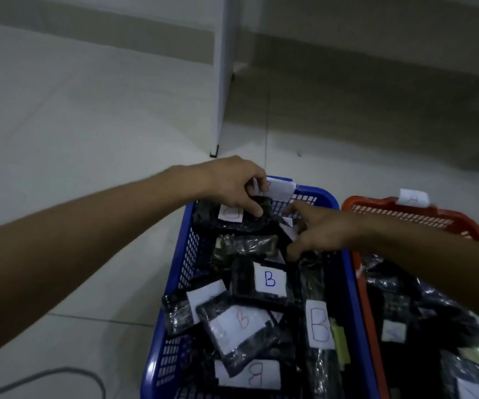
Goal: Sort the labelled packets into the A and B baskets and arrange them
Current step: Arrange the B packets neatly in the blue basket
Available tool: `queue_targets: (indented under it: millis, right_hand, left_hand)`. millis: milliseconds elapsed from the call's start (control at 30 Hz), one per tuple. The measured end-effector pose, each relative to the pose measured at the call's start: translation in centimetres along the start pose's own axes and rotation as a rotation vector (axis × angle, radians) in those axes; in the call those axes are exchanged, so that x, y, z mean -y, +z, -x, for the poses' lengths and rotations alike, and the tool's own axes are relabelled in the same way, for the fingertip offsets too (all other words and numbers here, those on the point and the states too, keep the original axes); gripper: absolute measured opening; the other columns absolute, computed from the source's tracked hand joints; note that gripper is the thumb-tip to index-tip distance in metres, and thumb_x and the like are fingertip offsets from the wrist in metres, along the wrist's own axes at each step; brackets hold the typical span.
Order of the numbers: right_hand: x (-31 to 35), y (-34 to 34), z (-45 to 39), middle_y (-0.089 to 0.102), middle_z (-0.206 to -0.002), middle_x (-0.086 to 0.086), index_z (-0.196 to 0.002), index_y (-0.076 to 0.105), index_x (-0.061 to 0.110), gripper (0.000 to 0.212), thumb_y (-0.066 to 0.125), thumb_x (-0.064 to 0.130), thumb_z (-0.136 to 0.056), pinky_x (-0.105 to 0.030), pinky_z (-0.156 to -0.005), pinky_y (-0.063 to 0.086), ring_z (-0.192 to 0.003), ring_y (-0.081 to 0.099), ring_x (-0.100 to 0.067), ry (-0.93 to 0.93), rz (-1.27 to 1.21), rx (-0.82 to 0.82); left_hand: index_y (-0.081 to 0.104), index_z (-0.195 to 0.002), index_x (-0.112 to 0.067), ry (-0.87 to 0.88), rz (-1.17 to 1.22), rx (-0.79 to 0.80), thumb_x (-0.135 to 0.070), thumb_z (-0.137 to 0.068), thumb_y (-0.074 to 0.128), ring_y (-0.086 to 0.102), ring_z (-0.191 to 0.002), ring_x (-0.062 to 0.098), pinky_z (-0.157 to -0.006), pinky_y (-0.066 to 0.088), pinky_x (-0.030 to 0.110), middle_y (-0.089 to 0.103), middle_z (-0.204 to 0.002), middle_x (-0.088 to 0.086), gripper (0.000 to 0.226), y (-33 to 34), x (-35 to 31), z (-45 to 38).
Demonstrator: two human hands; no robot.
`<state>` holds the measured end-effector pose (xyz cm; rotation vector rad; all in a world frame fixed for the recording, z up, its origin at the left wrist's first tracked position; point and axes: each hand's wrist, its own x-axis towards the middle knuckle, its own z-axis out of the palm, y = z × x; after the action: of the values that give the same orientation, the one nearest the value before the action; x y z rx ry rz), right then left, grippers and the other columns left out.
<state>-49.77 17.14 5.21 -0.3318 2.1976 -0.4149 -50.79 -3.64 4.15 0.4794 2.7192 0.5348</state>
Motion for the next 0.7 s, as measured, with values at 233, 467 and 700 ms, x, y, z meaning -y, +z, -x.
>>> queue_targets:
  millis: [233, 467, 700]
  right_hand:
    - [-0.7, 3.6, 5.3, 0.045, -0.118, 0.005, -0.128, 0.029, 0.029, 0.081, 0.088, 0.028, -0.072, -0.017, -0.058, 0.046, -0.08, 0.05, -0.006, -0.18, 0.242, 0.15]
    - [0.4, 3.3, 6.7, 0.059, -0.103, 0.018, -0.12, 0.057, 0.04, 0.044, 0.078, 0.042, -0.082, -0.02, -0.072, 0.052, -0.081, 0.061, -0.003, -0.322, 0.173, 0.294]
    - [-0.4, 2.2, 1.8, 0.071, -0.093, 0.014, -0.1, 0.068, 0.033, 0.008, 0.067, 0.035, -0.092, -0.019, -0.074, 0.045, -0.085, 0.065, 0.002, -0.34, 0.098, -0.053]
  left_hand:
    - [0.054, -0.126, -0.037, -0.003, 0.034, -0.024, -0.07, -0.079, 0.059, 0.044, -0.118, 0.011, -0.099, 0.041, 0.041, 0.055, -0.126, -0.015, 0.058, 3.1, -0.4, 7.2]
    - [0.052, -0.129, -0.034, -0.037, 0.15, -0.067, -0.063, -0.078, 0.066, 0.043, -0.115, 0.008, -0.092, 0.04, 0.025, 0.042, -0.118, -0.01, 0.06, 3.6, -0.5, 12.0]
    - [0.045, -0.136, -0.043, -0.087, -0.132, 0.332, -0.074, -0.071, 0.061, 0.026, -0.118, 0.009, -0.109, 0.025, 0.038, 0.04, -0.133, -0.015, 0.074, 1.0, -1.1, 9.7]
